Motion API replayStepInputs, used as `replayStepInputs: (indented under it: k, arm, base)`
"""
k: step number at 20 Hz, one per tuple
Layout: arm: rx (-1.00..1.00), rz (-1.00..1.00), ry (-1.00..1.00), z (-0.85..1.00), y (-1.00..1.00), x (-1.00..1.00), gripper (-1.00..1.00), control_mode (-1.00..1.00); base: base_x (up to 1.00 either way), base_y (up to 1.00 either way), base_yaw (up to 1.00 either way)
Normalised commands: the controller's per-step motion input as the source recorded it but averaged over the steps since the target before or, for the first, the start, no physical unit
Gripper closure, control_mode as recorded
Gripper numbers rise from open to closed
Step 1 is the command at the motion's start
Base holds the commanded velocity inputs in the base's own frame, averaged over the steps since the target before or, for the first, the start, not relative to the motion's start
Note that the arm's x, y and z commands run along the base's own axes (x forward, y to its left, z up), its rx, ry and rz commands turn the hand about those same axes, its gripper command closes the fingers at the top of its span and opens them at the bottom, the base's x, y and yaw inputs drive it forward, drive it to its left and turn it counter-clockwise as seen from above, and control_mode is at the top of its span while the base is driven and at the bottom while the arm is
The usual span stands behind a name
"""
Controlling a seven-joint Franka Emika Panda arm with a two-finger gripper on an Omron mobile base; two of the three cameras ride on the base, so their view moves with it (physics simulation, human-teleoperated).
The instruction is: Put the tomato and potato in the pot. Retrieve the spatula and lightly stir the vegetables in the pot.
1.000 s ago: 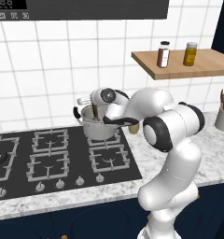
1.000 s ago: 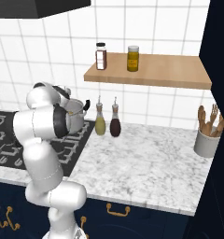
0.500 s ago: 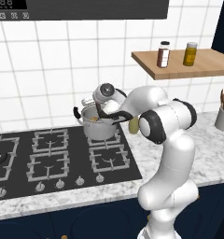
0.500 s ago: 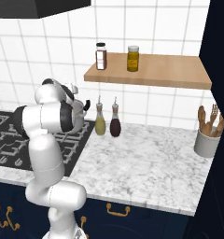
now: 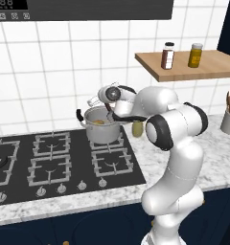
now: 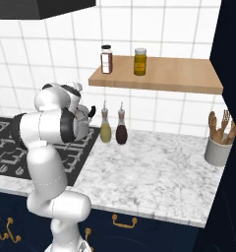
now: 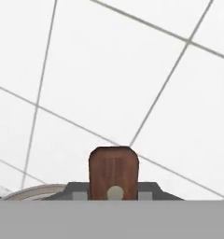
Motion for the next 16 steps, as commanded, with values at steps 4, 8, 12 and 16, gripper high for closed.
replayStepInputs:
  k: [4, 8, 12, 16]
  arm:
    - [0.08, 0.06, 0.24, -0.05, 0.0, -0.01, 1.0, -1.0]
    - [0.17, 0.07, 0.37, -0.25, 0.0, 0.0, 1.0, -1.0]
    - [0.23, 0.08, 0.3, -0.05, 0.01, -0.05, 1.0, -1.0]
    - [0.25, 0.02, 0.2, 0.58, 0.06, 0.0, 1.0, -1.0]
  base:
    - [0.0, 0.0, 0.0]
    - [0.0, 0.0, 0.0]
    - [0.0, 0.0, 0.0]
    - [0.0, 0.0, 0.0]
